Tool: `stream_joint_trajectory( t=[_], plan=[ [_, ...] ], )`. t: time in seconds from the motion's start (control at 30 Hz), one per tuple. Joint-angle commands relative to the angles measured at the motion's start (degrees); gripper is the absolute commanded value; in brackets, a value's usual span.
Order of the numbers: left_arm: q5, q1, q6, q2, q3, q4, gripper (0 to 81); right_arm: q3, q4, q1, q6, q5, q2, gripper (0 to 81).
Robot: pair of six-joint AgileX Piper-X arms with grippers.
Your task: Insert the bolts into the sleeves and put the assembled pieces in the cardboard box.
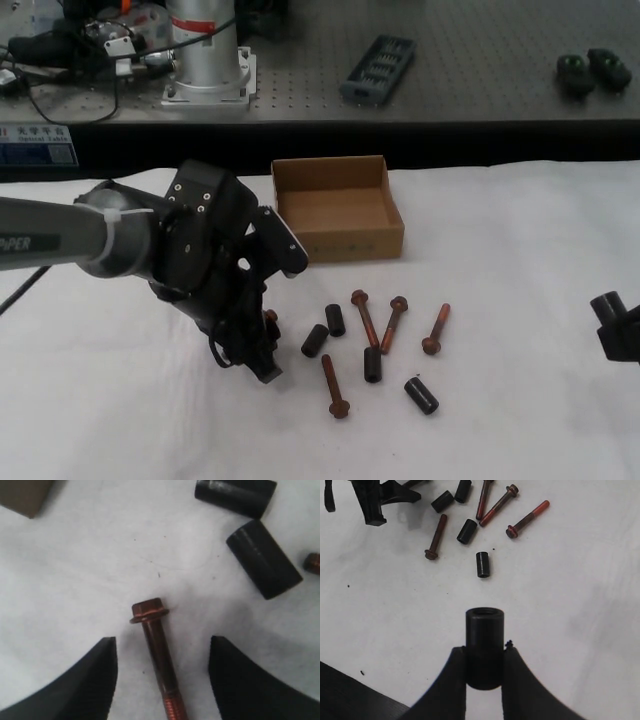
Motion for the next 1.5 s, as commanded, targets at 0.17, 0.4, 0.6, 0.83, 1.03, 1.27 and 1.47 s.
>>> stream_joint_trajectory(
  t=[0.17, 0.4, 0.6, 0.83, 1.03, 1.27, 1.47],
  plan=[
    [-0.9, -0.1, 0.5, 2.0, -0.3, -1.3, 32.0, 0.0, -0.2, -2.4, -0.6, -0.8, -0.3, 2.9],
    [-0.9, -0.1, 0.5, 2.1, -0.3, -2.2, 18.6, 0.0, -0.2, -2.4, -0.6, -0.8, -0.3, 2.9],
    [-0.9, -0.1, 0.5, 2.1, -0.3, -2.1, 6.0, 0.0, -0.2, -2.4, -0.6, -0.8, -0.3, 2.9],
    [0.5, -1.6, -1.3, 0.3, -0.3, -2.0, 0.6, 0.0, -0.2, -2.4, -0.8, -0.8, -0.3, 2.9],
    [2.0, -2.8, -14.8, -5.6, -0.3, -2.0, 0.6, 0.0, 0.0, -2.4, -2.0, -0.9, -0.3, 2.9],
    [12.6, -0.7, -32.6, -15.1, 0.8, -2.0, 0.6, 0.0, -1.2, -2.3, -4.3, -8.7, -0.3, 2.9],
    [19.7, 0.8, -39.1, -24.0, 5.4, -4.2, 0.6, 0.0, -7.8, -2.0, -4.8, -19.3, 0.5, 2.9]
  ],
)
